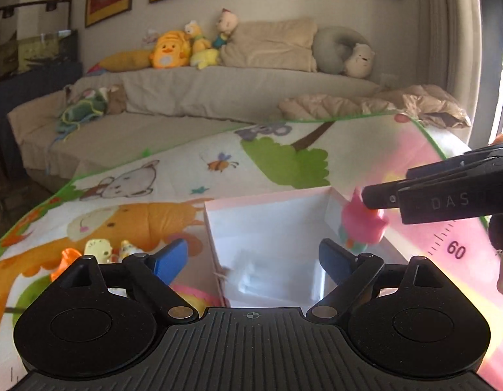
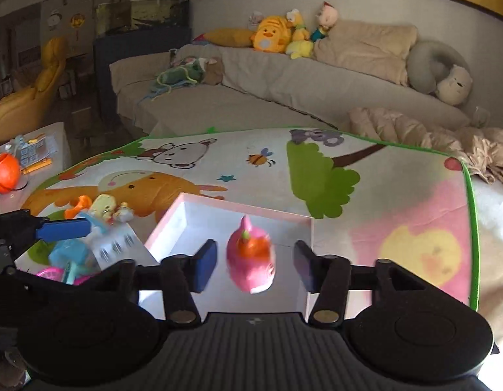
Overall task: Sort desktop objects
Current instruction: 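Lower the pig into the pink box with the right tool while the left tool drops the charger in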
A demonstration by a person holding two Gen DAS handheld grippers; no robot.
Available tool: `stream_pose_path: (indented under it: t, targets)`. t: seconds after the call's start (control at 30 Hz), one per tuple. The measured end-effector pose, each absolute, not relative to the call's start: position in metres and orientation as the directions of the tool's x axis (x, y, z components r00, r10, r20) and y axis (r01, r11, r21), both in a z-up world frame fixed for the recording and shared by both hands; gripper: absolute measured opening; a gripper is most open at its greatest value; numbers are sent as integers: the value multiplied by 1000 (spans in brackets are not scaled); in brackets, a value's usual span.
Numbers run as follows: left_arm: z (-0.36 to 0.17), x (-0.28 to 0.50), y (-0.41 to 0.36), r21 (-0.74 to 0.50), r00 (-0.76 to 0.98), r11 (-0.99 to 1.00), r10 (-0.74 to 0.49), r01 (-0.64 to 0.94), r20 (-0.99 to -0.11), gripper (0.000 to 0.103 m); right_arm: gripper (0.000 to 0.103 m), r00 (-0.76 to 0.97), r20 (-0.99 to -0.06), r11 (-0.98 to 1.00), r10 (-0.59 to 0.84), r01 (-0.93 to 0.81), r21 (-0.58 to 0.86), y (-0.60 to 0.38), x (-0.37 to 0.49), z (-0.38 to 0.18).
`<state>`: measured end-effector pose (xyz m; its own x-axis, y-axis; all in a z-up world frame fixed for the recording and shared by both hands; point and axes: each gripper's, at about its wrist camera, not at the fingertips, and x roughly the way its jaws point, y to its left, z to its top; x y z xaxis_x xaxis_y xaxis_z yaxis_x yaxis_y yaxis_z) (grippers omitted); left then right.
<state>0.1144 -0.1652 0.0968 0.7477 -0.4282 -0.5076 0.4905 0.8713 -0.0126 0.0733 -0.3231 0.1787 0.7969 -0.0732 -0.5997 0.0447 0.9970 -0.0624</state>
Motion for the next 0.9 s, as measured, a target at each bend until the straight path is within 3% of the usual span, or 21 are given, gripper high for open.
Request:
stream_pose_path:
  t: [0.23, 0.47, 0.6, 0.73, 0.9]
  targets:
    - [78, 103, -101, 14, 813, 943, -280, 333, -511, 100, 64, 746, -639, 982, -189, 152, -112, -361, 95, 128]
    - [42, 87, -4, 24, 834, 998, -28, 49, -551, 101, 63, 708, -701, 994, -91, 110, -18, -355, 125, 88]
    - [24, 85, 30, 38, 826, 995, 96, -90, -556, 102, 62, 725, -675, 987, -140, 47, -155, -316, 134, 79]
    - [11, 85, 49, 4, 793, 991, 111, -136, -599, 102, 63, 741, -658, 974, -138, -20, -226, -279, 141, 74]
    - [6, 80, 53, -2, 775, 984, 137, -176, -617, 102, 63, 744, -665, 981, -65, -76, -181, -251, 158, 79]
